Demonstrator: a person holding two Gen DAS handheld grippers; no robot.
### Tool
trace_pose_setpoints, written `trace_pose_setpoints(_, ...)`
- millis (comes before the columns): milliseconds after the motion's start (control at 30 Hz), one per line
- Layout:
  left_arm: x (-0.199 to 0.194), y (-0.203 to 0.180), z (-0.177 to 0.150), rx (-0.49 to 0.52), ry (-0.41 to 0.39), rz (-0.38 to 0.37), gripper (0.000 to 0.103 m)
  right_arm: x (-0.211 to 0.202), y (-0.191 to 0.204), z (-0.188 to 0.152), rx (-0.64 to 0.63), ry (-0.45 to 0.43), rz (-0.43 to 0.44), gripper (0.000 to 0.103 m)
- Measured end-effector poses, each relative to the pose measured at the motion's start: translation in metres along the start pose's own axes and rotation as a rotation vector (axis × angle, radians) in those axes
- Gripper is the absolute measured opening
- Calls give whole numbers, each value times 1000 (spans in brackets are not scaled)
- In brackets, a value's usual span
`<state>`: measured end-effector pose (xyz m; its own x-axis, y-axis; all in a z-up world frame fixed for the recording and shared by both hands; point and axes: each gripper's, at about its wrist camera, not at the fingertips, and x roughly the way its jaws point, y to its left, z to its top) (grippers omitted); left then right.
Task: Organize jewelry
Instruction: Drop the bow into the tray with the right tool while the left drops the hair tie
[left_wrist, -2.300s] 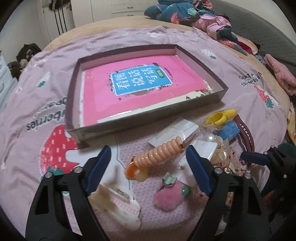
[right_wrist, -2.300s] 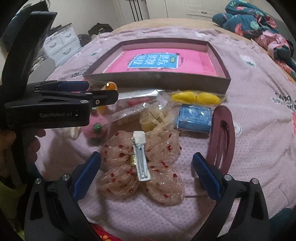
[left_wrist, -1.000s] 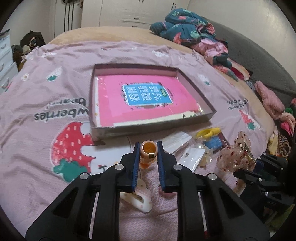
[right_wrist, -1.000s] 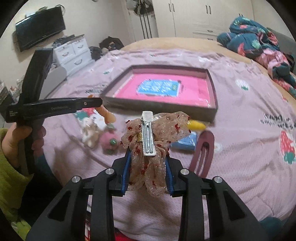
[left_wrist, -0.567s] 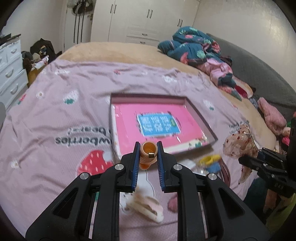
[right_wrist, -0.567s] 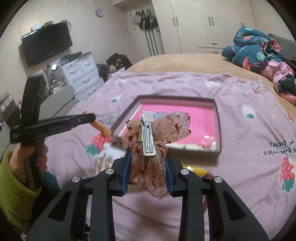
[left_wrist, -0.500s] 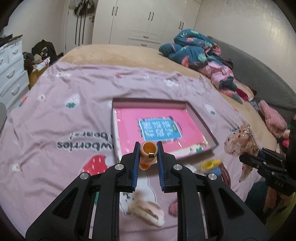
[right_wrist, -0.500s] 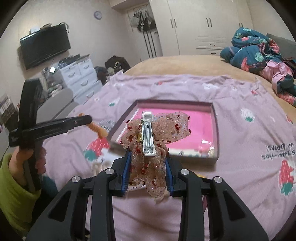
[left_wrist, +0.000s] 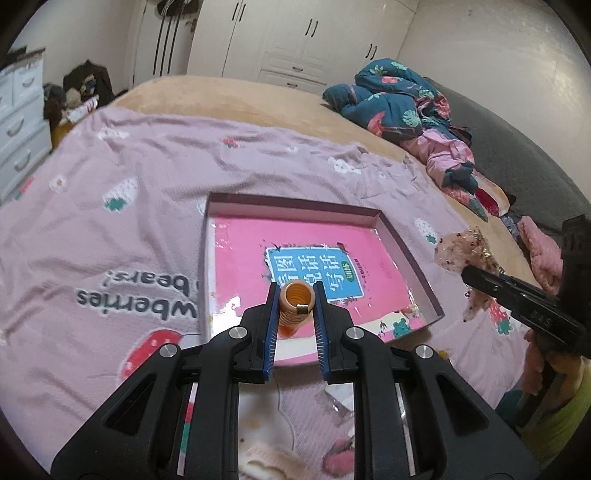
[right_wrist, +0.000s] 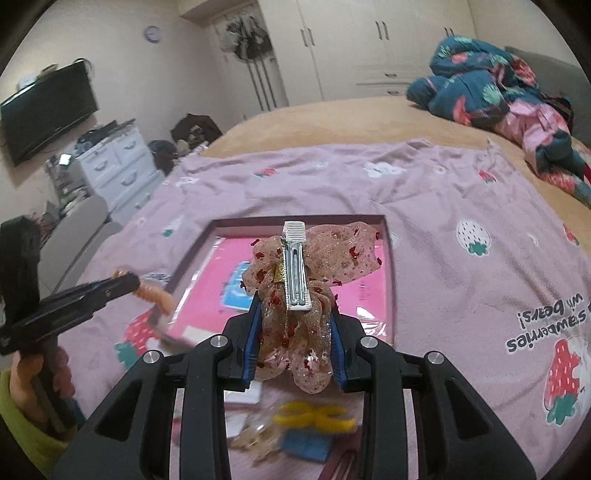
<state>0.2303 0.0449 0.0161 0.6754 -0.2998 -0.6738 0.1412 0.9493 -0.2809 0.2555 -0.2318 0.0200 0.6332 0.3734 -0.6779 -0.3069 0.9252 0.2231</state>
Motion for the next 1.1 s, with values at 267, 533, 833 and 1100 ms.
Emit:
trace_pose_setpoints(267, 37, 11, -6, -44, 58, -8, 10, 36, -19, -5, 45, 72, -18, 30)
trace_pose_setpoints(533, 59, 7, -8, -38, 100, -77, 11, 63, -17, -11, 53, 124, -30, 32)
trace_pose_setpoints(833, 65, 12, -12, -22, 112, -47, 11, 71, -22, -17, 49, 131, -114, 51)
trace_pose_setpoints(1100, 59, 13, -12, -20, 111, -32, 23, 36, -30, -25, 71, 25, -167, 84)
